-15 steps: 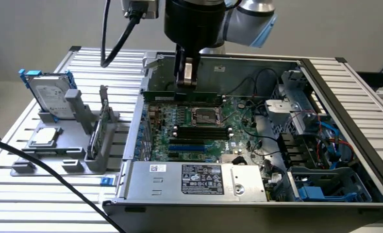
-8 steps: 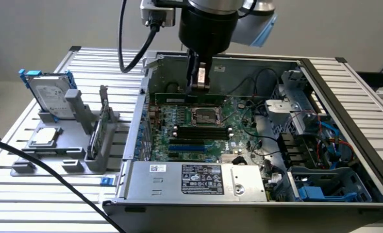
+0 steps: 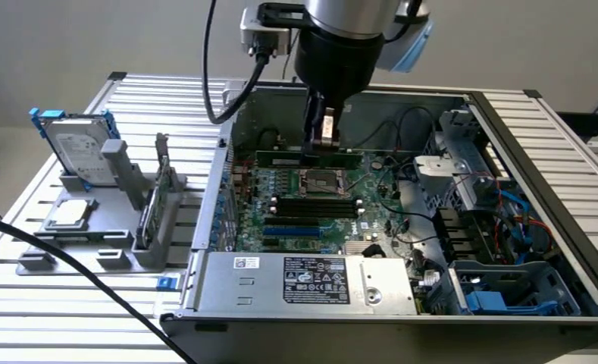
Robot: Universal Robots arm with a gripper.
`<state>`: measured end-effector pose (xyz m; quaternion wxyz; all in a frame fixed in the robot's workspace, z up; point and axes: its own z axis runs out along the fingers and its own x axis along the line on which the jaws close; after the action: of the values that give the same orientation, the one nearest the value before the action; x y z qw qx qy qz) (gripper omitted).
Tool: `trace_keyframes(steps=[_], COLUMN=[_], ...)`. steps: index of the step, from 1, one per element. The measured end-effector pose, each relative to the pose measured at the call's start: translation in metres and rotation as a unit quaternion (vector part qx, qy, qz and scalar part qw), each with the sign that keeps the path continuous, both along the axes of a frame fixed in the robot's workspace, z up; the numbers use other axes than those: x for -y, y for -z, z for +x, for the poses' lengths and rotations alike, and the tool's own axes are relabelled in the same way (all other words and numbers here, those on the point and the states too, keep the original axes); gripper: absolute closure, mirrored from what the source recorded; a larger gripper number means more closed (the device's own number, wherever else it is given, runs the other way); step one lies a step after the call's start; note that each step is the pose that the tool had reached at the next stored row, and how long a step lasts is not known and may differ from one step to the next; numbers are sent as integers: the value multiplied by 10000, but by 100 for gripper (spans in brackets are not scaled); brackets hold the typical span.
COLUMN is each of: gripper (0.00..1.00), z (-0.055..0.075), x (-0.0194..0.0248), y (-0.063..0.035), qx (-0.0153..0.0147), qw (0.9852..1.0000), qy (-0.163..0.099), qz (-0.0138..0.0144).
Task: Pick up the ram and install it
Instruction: 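Pick up the ram and move it above insertion slot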
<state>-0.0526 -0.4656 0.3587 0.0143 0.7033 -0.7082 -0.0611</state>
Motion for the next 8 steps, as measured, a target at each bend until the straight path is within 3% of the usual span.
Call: trace_keyframes(steps=[8], gripper=[85], z=[99], x=[-167], y=[145], qx=[-2], qw=[10000], qy=[5], qz=[0])
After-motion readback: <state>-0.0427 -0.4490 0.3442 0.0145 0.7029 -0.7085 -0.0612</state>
